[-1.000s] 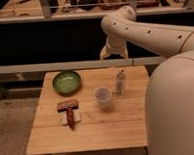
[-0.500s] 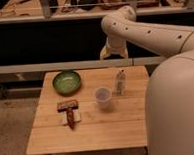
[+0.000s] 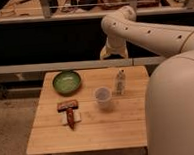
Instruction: Pick up the ceramic bowl
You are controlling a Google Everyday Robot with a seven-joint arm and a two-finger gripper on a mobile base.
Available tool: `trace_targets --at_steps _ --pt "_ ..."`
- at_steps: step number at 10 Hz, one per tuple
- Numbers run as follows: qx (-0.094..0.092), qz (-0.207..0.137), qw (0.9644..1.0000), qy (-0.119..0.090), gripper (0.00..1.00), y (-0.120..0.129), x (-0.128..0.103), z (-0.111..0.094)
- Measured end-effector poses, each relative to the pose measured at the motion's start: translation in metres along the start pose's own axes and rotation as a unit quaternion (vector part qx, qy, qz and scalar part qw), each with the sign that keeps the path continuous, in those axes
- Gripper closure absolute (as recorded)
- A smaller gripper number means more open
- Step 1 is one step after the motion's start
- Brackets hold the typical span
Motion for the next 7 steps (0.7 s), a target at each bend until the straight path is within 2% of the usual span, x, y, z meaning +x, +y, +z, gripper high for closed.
trace_targets --at_steps 5,7 --pt "0.002 0.0 1.0 0.0 0.22 -0.001 0.001 0.0" --pt "0.033 0.011 0.9994 -0.007 0.22 -0.016 0.003 0.025"
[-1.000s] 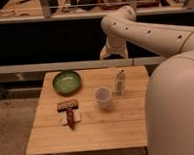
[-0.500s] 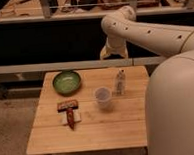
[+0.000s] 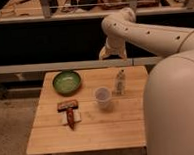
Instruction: Pick up the ceramic bowl
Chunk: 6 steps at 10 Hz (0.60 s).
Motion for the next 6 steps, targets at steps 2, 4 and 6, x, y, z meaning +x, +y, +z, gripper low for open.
trace_targets --at_steps 2,4,6 --pt "0.066 0.022 0.9974 -0.022 0.22 -0.034 -0.001 0.062" --pt "0.115 0.033 0.9925 -0.023 0.22 -0.049 0.006 0.11" --pt "0.151 0.028 0.988 -0.012 0.22 -0.056 0.016 0.141"
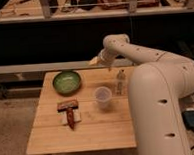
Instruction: Pick up the ceramic bowl
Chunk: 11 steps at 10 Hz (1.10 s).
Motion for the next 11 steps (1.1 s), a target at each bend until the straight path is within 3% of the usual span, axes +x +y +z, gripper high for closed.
trace_targets --at_steps 4,5,7,8,11 --pt "0.009 0.005 0.9999 -0.005 0.22 -0.003 -0.003 0.002" --pt "0.027 0.016 0.9993 -0.019 0.22 -0.017 -0.011 0.004" --pt "0.076 0.035 0.9945 -0.064 0.22 -0.062 -0.035 0.019" --pt "0.088 0.04 0.9921 -0.08 0.22 -0.073 -0.042 0.027" --pt "0.081 0.025 0.9909 -0.104 0.22 -0.076 -0.048 0.06"
